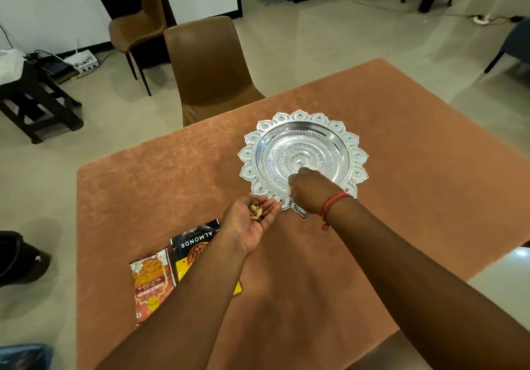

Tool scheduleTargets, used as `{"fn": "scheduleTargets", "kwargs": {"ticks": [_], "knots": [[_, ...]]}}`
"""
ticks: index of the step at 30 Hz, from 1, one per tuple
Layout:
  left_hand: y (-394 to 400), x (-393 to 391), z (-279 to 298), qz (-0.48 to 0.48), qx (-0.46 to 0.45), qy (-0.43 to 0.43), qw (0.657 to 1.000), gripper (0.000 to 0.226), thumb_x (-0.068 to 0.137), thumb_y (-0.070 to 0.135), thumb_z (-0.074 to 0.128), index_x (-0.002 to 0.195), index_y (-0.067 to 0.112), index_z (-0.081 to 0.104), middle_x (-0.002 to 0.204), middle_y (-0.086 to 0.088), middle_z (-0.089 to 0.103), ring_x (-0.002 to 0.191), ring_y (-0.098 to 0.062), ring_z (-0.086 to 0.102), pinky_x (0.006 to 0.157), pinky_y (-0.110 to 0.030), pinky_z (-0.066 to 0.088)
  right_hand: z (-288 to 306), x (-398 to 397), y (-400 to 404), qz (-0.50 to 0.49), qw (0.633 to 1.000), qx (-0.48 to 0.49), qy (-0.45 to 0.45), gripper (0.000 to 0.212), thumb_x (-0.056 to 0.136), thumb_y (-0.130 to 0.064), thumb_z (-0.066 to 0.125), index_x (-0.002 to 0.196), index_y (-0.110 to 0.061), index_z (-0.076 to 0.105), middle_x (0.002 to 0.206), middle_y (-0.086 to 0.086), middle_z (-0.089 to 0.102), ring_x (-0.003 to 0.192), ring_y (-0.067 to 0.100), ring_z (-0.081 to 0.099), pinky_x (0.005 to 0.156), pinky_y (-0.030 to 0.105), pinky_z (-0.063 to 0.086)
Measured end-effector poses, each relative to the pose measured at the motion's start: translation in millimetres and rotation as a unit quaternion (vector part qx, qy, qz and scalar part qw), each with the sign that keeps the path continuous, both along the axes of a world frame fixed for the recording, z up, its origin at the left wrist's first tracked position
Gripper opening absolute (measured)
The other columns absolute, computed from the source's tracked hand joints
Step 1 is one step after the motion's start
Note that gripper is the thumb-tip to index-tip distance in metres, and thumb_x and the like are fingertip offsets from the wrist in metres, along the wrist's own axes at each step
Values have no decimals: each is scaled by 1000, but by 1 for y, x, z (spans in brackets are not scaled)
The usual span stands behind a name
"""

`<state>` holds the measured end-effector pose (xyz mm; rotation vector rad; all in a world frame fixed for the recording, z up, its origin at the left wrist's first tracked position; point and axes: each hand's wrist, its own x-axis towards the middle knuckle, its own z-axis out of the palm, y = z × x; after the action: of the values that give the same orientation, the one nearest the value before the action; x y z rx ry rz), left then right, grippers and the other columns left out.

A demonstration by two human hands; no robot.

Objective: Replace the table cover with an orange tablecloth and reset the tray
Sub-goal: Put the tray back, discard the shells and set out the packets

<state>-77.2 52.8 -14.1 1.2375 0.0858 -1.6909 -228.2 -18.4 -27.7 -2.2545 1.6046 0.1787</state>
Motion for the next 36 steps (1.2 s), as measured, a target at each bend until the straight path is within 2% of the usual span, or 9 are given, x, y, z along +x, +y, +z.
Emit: {"fn": "scheduleTargets", "kwargs": {"ticks": [2, 7, 12, 18, 24, 27, 30, 34, 36], "knots": [[0, -1, -1, 0, 3, -1, 1000, 30, 103, 13, 42, 88, -6, 59, 91, -26, 63, 85, -32, 66, 60, -36, 62, 1, 2, 0, 20, 999, 16, -25, 17, 97, -14, 49, 105, -8, 64, 113, 14, 55, 102, 34, 57, 81, 36, 43], [1, -3, -2, -3, 9, 2, 1000, 29, 102, 11, 40, 87, -6, 58, 88, -24, 62, 83, -31, 65, 62, -37, 62, 4, -1, -2, 46, 996, 46, -54, 25, 101, -29, 52, 113, -12, 66, 113, 8, 54, 102, 28, 55, 88, 39, 46], [1, -6, -4, -14, 12, 0, 1000, 20, 97, 2, 42, 86, -5, 58, 86, -24, 62, 82, -32, 65, 66, -39, 61, 7, -6, -8, 64, 992, 48, -97, 18, 93, -22, 66, 108, -13, 69, 110, 4, 64, 101, 21, 58, 82, 31, 44], [0, -6, -6, -17, 12, -6, 1000, 18, 94, -2, 43, 84, -5, 58, 85, -23, 62, 81, -31, 65, 63, -39, 62, 9, -8, -15, 1, 977, 75, -198, 14, 82, -13, 76, 95, -19, 74, 80, -10, 64, 77, 9, 59, 64, 19, 42], [1, -7, -3, -16, 6, -7, 1000, 18, 94, -1, 44, 84, -6, 58, 85, -23, 62, 81, -31, 65, 62, -38, 62, 8, -6, -19, -54, 957, 74, -274, 14, 79, -10, 79, 87, -22, 75, 80, -5, 69, 75, 8, 63, 70, 26, 47], [2, -7, -2, -4, -2, 2, 1000, 28, 101, 11, 42, 86, -6, 58, 87, -24, 63, 83, -32, 65, 61, -38, 62, 17, 3, -14, -67, 940, 65, -328, 13, 79, -13, 80, 86, -22, 74, 81, 1, 70, 76, 14, 64, 73, 34, 52], [2, -6, -2, 8, -24, 23, 999, 42, 106, 28, 37, 94, -5, 59, 89, -23, 65, 82, -31, 68, 65, -39, 63, 32, 22, 3, -19, 931, 70, -359, 15, 79, -11, 79, 89, -21, 75, 81, -2, 71, 77, 11, 65, 75, 26, 52], [6, -1, 1, 9, -62, 47, 997, 37, 104, 21, 36, 95, 14, 71, 87, -6, 74, 75, -17, 72, 62, -32, 60, 44, 42, 22, 101, 948, 74, -293, 16, 84, -14, 75, 99, -20, 74, 87, -6, 73, 82, 5, 68, 74, 18, 52], [7, 0, 2, 7, -59, 51, 997, 33, 102, 19, 40, 94, 11, 71, 89, -6, 73, 76, -16, 72, 62, -32, 61, 42, 40, 24, 99, 946, 70, -301, 12, 88, -16, 71, 99, -20, 74, 89, -7, 74, 84, 4, 68, 75, 18, 52]]}}
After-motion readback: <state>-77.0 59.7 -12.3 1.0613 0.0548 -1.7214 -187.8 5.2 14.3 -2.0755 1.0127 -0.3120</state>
